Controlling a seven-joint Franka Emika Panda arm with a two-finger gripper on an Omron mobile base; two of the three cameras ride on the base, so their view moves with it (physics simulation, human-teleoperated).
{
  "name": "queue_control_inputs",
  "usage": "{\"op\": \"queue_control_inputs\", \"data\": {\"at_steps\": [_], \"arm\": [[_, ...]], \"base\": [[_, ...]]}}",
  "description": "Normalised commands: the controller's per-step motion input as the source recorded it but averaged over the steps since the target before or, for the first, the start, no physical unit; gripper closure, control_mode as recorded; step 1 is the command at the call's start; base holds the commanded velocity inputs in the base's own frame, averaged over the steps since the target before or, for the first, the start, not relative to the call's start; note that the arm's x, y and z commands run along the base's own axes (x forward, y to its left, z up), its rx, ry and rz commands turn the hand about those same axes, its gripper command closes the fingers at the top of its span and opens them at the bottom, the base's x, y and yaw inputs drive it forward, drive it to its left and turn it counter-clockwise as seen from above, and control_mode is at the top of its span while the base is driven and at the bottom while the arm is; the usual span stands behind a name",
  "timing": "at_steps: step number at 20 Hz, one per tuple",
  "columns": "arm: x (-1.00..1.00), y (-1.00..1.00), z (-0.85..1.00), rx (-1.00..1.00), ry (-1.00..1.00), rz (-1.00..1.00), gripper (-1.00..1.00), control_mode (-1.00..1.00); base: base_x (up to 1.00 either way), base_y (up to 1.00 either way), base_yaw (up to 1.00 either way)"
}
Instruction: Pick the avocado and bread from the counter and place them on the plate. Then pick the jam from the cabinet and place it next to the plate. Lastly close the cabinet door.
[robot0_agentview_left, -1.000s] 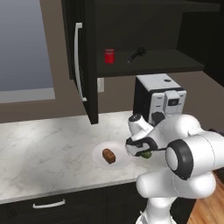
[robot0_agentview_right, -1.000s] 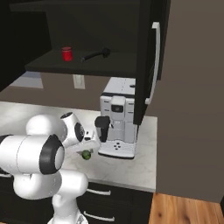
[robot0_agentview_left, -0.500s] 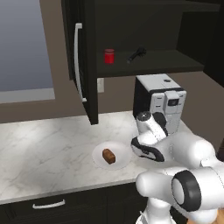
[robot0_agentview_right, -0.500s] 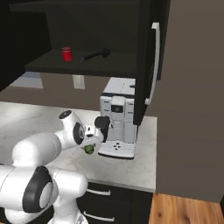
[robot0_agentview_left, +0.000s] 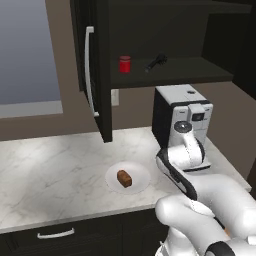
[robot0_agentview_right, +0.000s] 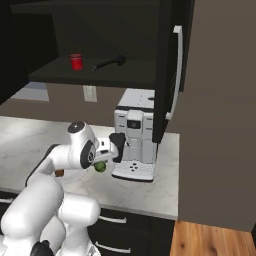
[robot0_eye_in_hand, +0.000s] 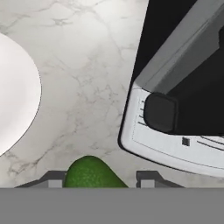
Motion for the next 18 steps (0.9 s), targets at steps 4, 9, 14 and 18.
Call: {"op": "queue_control_inputs", "data": {"at_steps": [4, 9, 14, 18], "arm": [[-0.28, 0.15, -0.01, 0.23, 0.09, 0.26, 1.0, -1.0], [-0.13, 0.46, -0.06, 0.14, 0.02, 0.29, 1.0, -1.0], [0.0, 0.78, -0.19, 0.05, 0.0, 0.22, 1.0, -1.0], [0.25, 0.74, -0.37, 0.0, 0.0, 0.15, 1.0, -1.0]], "base": [[0.0, 0.0, 0.0], [0.0, 0.0, 0.0], [0.0, 0.0, 0.0], [0.0, 0.0, 0.0]]}}
